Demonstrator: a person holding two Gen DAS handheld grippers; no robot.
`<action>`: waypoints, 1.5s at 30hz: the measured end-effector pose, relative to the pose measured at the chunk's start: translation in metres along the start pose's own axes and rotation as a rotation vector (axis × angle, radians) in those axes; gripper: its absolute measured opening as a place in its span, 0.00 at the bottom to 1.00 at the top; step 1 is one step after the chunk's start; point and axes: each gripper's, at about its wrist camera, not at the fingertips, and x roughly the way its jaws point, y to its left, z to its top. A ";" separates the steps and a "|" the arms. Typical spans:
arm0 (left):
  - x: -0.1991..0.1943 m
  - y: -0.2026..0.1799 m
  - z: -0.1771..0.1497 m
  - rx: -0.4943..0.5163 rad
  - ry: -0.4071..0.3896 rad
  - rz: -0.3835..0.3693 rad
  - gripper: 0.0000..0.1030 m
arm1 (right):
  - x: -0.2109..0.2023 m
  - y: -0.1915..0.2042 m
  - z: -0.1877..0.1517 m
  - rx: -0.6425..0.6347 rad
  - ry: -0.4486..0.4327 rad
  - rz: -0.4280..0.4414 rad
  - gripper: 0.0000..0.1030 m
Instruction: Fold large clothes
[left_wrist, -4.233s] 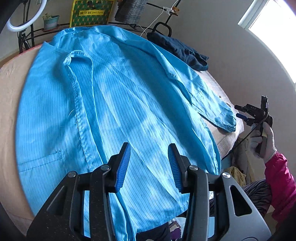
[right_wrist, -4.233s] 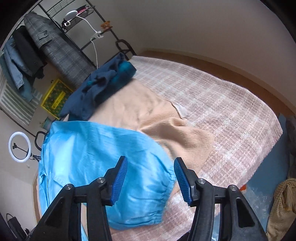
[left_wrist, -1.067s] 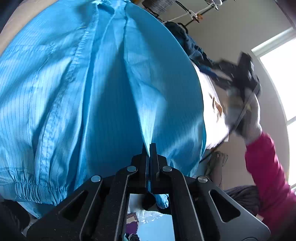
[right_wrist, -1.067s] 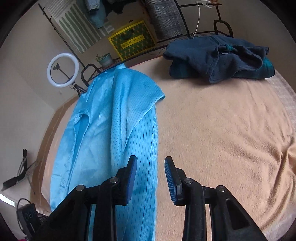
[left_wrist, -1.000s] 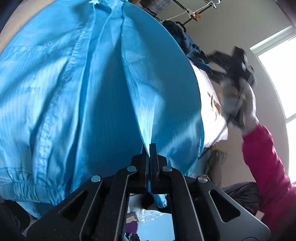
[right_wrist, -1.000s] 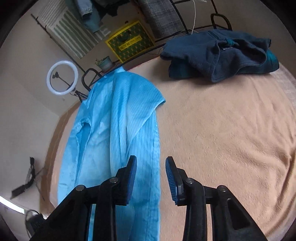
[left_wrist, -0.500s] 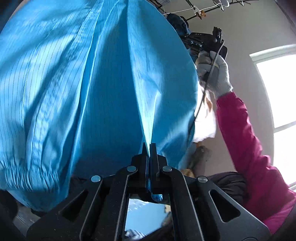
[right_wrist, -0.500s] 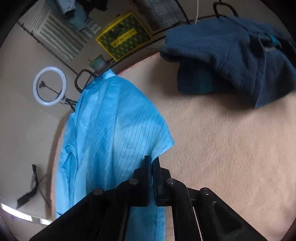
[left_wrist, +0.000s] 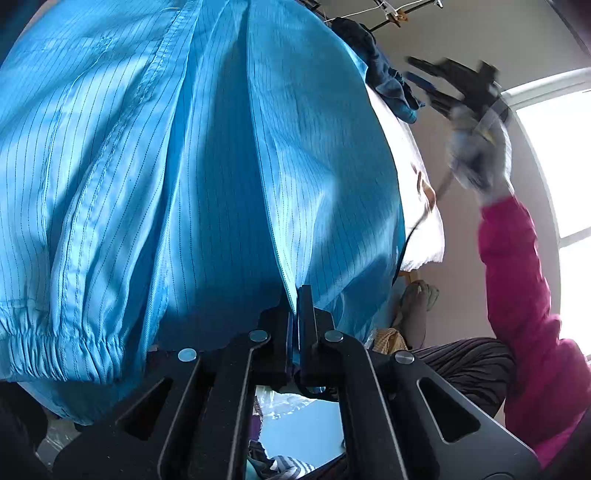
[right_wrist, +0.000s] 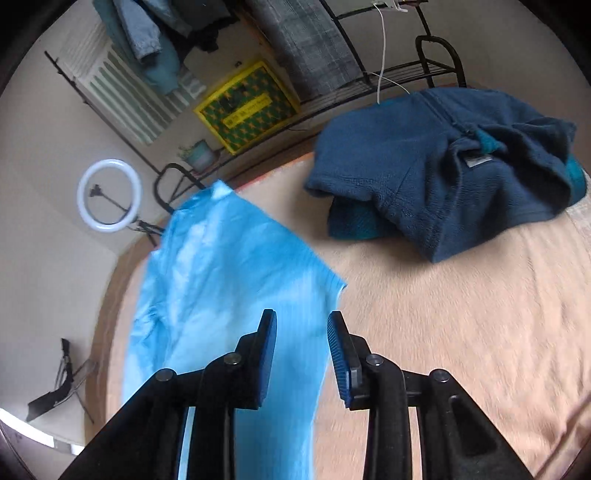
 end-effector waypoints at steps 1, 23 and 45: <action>0.002 -0.002 -0.001 0.003 0.003 0.006 0.00 | -0.013 0.004 -0.006 -0.010 -0.006 0.017 0.31; 0.044 -0.029 -0.003 0.070 0.009 -0.019 0.00 | -0.021 0.039 -0.230 -0.144 0.389 -0.054 0.29; -0.009 -0.026 -0.035 0.148 -0.057 0.070 0.02 | -0.064 0.032 -0.220 -0.194 0.239 -0.166 0.25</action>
